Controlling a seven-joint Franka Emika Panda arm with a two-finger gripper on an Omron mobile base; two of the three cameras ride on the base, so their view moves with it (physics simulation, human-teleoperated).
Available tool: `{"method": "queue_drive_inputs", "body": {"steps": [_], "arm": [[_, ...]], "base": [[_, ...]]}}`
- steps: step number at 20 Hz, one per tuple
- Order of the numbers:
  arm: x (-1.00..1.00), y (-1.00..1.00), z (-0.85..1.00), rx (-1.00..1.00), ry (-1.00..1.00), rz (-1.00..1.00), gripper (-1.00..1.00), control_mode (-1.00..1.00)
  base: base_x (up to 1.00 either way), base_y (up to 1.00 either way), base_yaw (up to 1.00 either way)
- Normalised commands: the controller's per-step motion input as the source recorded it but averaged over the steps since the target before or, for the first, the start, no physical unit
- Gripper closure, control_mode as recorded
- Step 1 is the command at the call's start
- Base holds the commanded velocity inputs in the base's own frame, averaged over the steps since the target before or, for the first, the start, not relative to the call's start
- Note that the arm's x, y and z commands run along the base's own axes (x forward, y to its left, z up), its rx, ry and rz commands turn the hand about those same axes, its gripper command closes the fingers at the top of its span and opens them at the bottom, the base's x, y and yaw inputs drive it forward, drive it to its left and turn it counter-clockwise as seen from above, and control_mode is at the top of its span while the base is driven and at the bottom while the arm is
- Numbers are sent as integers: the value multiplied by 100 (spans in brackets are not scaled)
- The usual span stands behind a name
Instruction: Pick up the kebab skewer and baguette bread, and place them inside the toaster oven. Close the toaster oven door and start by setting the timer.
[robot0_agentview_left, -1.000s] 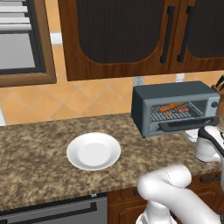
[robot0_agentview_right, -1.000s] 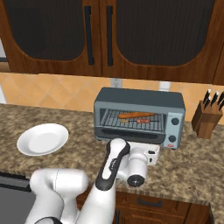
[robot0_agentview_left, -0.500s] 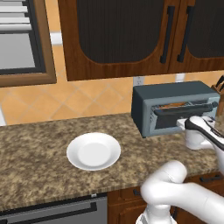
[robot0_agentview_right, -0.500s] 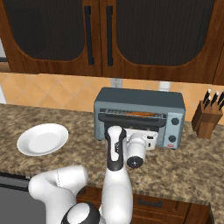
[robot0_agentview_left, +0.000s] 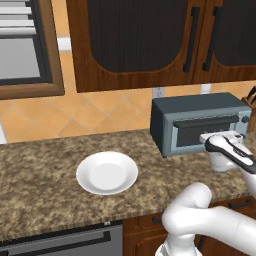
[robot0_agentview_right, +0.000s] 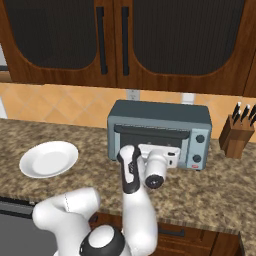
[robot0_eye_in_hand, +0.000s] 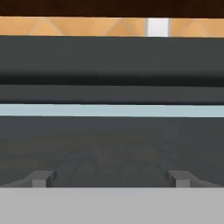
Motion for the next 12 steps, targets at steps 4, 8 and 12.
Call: {"method": "queue_drive_inputs", "body": {"steps": [4,8,12], "arm": [[-26,-68,14,0,2,0,-100,-100],[-25,-94,19,0,10,-6,-100,-100],[-39,-94,1,0,17,-3,-100,-100]], "base": [[0,0,0],[0,0,0],[0,0,0]]}}
